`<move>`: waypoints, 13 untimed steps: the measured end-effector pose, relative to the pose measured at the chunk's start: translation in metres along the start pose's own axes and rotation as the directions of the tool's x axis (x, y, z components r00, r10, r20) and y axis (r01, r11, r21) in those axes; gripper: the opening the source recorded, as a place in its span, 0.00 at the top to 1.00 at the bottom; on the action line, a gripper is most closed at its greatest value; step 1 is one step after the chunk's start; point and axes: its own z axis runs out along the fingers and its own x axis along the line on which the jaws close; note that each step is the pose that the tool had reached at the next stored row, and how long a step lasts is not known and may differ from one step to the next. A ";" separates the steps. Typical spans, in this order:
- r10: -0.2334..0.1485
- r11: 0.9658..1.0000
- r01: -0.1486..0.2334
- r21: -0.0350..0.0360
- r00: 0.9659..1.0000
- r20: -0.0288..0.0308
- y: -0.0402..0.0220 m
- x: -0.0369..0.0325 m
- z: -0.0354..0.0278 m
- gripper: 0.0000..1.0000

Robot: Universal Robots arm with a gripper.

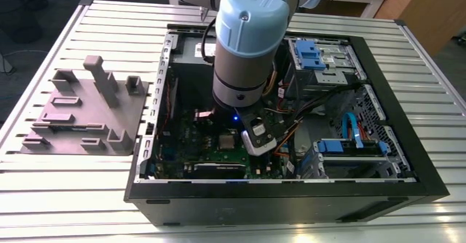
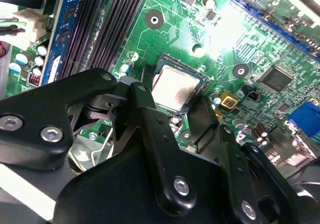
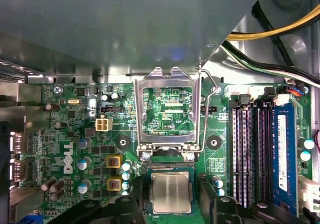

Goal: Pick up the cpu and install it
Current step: 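Place the cpu into insertion slot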

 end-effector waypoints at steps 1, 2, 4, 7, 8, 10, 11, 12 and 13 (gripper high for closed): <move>0.000 1.000 0.000 0.000 1.000 0.000 0.0000 0.0000 0.0001 0.45; 0.000 1.000 0.000 0.000 1.000 0.000 0.0000 0.0000 0.0004 0.45; 0.000 1.000 0.000 0.000 1.000 0.000 0.0000 -0.0001 0.0016 0.45; 0.000 1.000 0.000 0.000 1.000 0.000 -0.0002 0.0000 0.0033 0.47; 0.000 1.000 0.000 0.001 1.000 -0.001 -0.0003 0.0000 0.0037 0.51; 0.000 1.000 0.000 0.001 1.000 0.000 -0.0004 0.0000 0.0047 0.51; 0.000 1.000 0.000 0.001 1.000 0.000 -0.0003 -0.0002 0.0049 0.51; 0.000 1.000 0.000 0.000 1.000 0.000 -0.0002 -0.0006 0.0049 0.51; 0.000 1.000 0.000 -0.001 1.000 -0.002 0.0000 -0.0011 0.0037 0.51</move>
